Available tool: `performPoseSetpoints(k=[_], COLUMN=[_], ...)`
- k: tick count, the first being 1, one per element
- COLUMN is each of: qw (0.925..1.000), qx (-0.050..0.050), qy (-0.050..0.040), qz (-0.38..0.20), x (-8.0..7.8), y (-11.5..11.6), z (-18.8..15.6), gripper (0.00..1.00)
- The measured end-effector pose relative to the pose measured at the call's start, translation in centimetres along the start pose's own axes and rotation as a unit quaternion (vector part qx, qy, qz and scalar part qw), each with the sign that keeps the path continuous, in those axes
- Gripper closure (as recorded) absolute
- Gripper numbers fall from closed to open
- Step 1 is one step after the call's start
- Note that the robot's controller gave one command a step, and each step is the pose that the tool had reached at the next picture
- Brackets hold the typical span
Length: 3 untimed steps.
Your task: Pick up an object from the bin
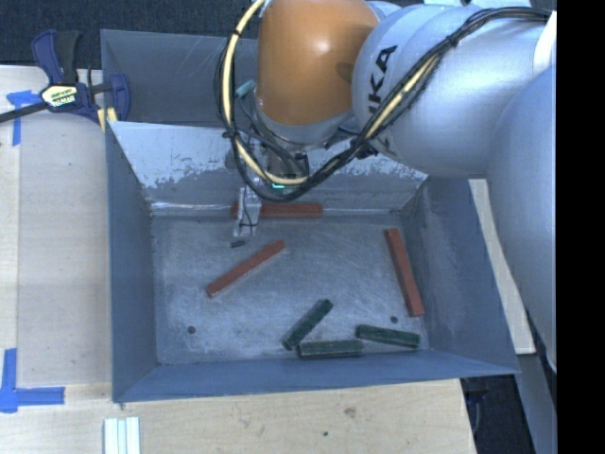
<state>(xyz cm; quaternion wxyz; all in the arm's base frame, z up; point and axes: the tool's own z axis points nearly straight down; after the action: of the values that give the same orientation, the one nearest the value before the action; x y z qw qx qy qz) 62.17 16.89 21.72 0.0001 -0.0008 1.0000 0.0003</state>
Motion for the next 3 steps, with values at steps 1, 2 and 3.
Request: performPoseSetpoints(k=[1,2,3], qw=[1.0000,0.9995,0.9891], qx=[0.000,0.000,0.000], qy=[-0.0017,-0.0043,-0.0028], qz=[0.001,-0.030,-0.147], x=[-0.1,1.0,0.3], y=[0.0,-0.6,-0.3], z=[-0.2,4.1,9.8], gripper=[0.00,0.00,0.00])
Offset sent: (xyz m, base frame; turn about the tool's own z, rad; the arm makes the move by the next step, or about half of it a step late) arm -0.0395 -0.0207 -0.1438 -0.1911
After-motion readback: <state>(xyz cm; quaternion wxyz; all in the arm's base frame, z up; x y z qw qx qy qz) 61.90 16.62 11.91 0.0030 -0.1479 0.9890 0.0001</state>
